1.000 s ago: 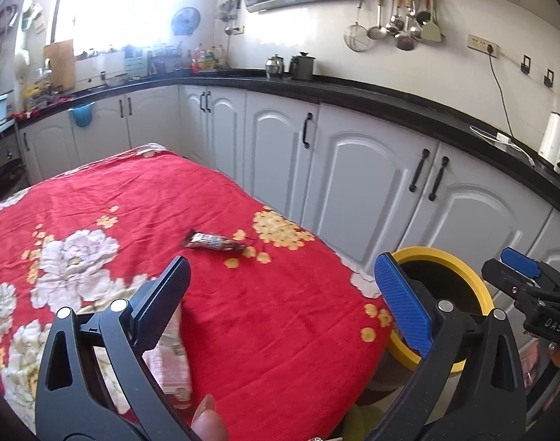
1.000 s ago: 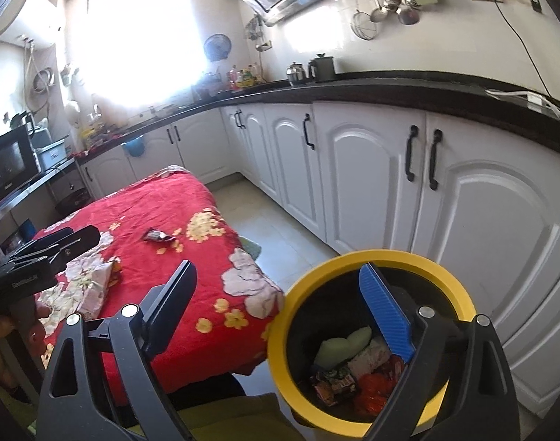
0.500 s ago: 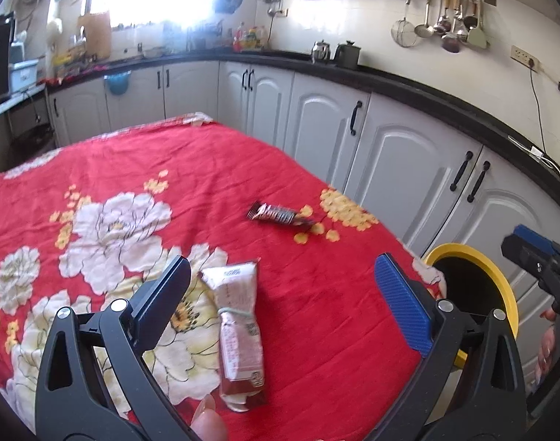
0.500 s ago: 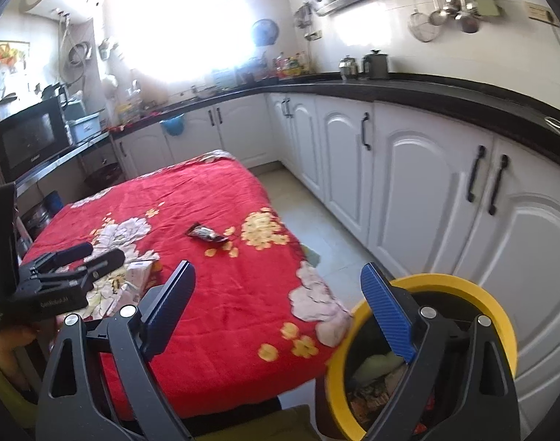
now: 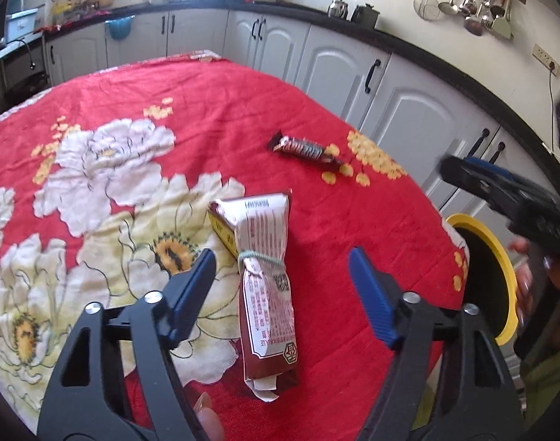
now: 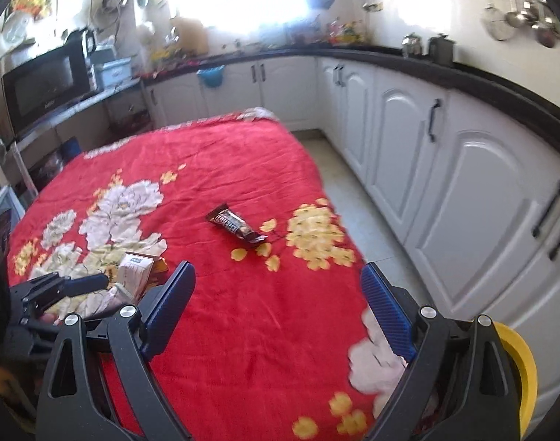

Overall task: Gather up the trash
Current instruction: 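Grasp the paper snack packet with the left tool while the right tool grasps the chocolate bar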

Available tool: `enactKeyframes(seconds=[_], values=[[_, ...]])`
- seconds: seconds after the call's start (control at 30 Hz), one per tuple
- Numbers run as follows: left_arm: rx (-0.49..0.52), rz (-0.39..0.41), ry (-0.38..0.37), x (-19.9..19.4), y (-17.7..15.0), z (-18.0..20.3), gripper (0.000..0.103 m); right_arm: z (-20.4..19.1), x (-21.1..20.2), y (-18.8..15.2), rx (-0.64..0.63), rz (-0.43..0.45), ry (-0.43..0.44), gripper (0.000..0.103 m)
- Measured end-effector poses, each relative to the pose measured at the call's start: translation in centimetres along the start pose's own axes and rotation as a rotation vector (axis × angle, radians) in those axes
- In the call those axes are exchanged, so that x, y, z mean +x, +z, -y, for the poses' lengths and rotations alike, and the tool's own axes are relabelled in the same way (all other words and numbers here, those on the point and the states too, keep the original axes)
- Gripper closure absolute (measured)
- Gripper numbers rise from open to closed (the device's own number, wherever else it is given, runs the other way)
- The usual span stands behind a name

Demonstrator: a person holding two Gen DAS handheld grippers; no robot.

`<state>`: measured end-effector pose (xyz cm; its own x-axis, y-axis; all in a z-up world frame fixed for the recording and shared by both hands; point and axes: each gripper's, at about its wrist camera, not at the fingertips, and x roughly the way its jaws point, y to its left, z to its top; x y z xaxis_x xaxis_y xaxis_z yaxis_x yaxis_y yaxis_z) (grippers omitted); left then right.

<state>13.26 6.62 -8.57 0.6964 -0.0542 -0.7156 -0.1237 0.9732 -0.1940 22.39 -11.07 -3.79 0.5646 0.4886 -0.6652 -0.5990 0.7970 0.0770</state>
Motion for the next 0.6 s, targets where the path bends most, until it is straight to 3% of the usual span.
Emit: enactKeyframes(seconds=[0.33, 0.6], values=[[-0.004, -0.048, -0.003, 1.8, -1.3, -0.2, 0.057, -2.2, 8.5, 2.9, -0.104, -0.119, 0.049, 0.016], [-0.035, -0.044, -0.003, 1.9, -1.6, -0.8, 0.078, -3.0, 12.9, 3.9, -0.125, -0.202, 0.051, 0.031]])
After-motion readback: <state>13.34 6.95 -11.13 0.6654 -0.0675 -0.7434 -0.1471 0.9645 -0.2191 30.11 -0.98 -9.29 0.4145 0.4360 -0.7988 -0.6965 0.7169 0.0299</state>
